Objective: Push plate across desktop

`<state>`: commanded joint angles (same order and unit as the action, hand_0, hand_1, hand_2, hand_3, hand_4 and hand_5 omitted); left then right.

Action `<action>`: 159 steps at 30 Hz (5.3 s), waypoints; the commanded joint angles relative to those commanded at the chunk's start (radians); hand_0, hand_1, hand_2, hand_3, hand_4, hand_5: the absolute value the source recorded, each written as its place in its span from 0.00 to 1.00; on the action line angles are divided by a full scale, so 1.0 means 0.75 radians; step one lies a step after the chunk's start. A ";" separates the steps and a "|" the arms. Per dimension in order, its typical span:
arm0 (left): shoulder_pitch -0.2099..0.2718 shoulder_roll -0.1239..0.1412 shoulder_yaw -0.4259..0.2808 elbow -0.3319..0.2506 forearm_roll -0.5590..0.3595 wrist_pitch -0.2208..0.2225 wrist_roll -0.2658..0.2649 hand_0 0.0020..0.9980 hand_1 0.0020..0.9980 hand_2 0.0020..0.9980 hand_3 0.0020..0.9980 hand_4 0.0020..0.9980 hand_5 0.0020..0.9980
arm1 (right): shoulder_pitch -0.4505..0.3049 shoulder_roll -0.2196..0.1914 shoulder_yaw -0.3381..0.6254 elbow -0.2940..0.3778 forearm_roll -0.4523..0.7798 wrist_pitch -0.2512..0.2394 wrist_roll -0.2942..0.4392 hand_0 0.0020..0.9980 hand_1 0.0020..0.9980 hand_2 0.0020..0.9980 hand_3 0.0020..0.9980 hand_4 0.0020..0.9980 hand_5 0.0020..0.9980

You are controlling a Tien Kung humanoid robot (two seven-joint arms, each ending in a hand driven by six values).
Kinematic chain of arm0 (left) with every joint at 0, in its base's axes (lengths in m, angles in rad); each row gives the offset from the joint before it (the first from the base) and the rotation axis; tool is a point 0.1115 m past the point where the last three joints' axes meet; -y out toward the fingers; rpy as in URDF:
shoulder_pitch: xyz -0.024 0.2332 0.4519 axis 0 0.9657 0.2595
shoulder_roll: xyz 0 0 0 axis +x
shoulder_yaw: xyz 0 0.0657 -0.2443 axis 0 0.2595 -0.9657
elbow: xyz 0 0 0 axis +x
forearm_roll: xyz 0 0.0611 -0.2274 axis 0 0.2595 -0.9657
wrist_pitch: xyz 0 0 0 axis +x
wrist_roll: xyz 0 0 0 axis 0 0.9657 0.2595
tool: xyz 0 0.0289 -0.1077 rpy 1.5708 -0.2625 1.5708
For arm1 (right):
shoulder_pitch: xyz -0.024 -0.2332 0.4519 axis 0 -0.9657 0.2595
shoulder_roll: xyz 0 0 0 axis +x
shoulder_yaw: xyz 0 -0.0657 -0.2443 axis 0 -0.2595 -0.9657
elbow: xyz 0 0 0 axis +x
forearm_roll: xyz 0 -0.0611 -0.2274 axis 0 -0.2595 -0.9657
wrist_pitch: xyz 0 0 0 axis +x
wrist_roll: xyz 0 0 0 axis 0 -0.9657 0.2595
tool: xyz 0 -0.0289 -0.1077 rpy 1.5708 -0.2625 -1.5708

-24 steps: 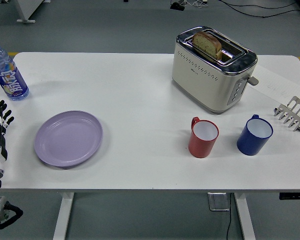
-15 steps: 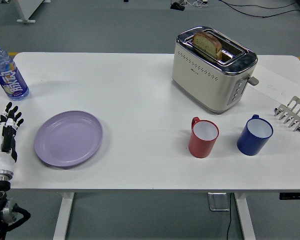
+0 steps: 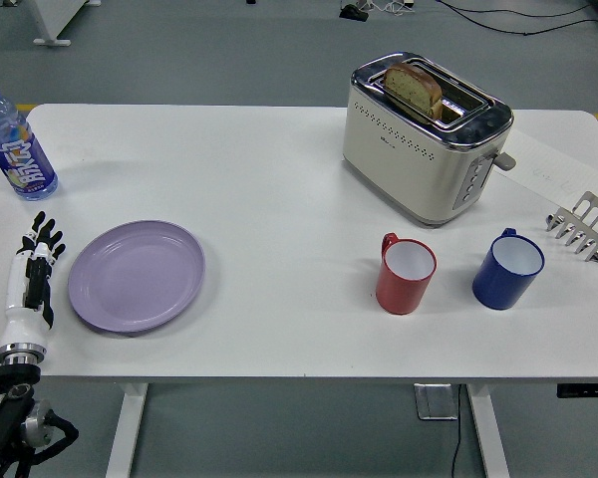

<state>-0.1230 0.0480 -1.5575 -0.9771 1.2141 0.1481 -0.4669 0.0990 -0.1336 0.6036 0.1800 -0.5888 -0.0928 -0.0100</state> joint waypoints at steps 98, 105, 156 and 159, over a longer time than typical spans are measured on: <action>-0.061 -0.064 0.506 -0.042 -0.305 0.082 -0.066 0.89 0.94 0.99 1.00 0.50 1.00 | -0.004 -0.008 -0.037 0.000 0.022 -0.001 0.007 0.65 0.64 0.72 0.68 0.28 0.27; -0.055 -0.064 0.557 -0.050 -0.319 0.107 -0.083 0.88 0.94 0.99 0.99 0.50 1.00 | -0.008 -0.009 -0.041 0.000 0.026 -0.001 0.007 0.65 0.64 0.72 0.68 0.28 0.28; -0.124 -0.064 0.866 -0.076 -0.395 0.123 -0.119 0.87 0.93 0.98 0.95 0.49 1.00 | 0.002 -0.010 -0.063 0.000 0.047 -0.002 0.016 0.66 0.65 0.73 0.68 0.28 0.29; -0.127 -0.064 0.873 -0.079 -0.396 0.123 -0.120 0.87 0.92 0.98 0.95 0.49 1.00 | 0.003 -0.010 -0.065 0.000 0.048 -0.002 0.017 0.66 0.65 0.73 0.68 0.28 0.29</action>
<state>-0.2183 0.0000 -0.9031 -1.0360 0.9172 0.2407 -0.5569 0.1011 -0.1411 0.5545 0.1800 -0.5525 -0.0945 0.0025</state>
